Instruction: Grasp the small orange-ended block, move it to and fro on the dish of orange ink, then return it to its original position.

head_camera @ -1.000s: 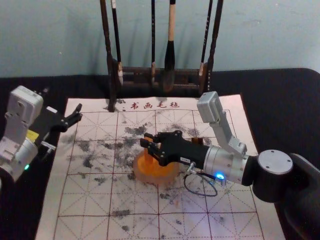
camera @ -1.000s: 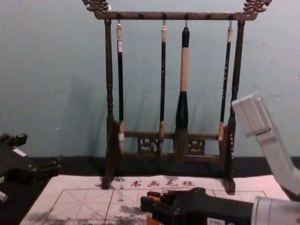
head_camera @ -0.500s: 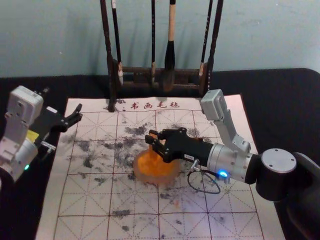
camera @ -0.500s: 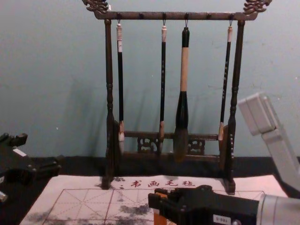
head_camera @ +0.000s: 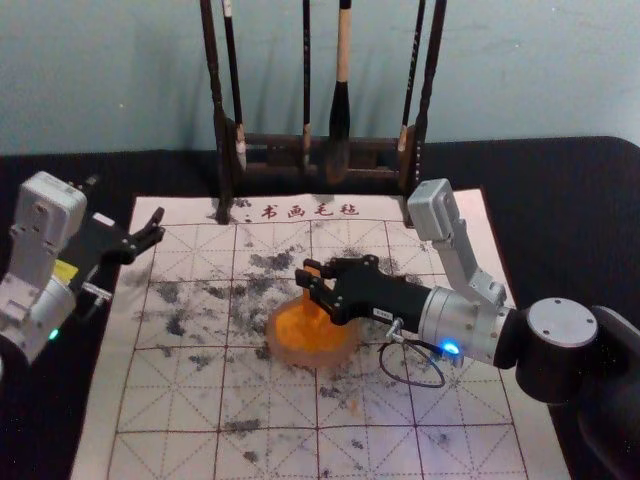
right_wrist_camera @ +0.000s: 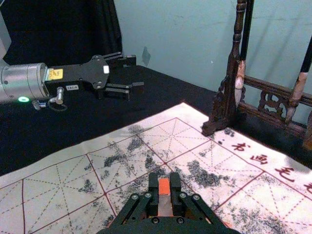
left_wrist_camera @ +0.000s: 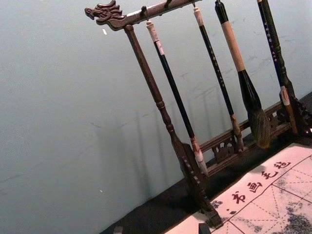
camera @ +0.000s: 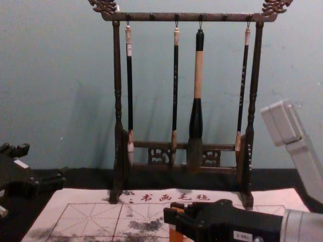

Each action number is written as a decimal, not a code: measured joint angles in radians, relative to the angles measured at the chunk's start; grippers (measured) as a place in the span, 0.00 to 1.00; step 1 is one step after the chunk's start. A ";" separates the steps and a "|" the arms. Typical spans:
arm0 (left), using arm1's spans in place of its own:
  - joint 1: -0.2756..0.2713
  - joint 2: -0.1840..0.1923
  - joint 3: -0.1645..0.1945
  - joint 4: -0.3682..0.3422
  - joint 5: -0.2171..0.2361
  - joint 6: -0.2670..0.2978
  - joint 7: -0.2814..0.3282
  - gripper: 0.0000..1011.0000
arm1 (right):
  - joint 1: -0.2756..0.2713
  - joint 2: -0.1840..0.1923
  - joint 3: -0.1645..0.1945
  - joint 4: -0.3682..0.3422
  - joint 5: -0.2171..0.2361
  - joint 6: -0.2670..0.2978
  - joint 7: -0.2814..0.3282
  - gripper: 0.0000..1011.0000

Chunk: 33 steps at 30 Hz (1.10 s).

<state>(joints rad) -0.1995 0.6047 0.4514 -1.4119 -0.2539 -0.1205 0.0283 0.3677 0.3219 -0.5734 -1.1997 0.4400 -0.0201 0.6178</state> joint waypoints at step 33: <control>0.000 0.000 0.000 0.000 0.000 0.000 0.000 0.99 | -0.144 0.105 0.147 -0.354 0.053 0.011 -0.165 0.13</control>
<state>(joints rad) -0.1995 0.6047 0.4514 -1.4120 -0.2539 -0.1205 0.0282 0.2233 0.4273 -0.4268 -1.5534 0.4934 -0.0094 0.4528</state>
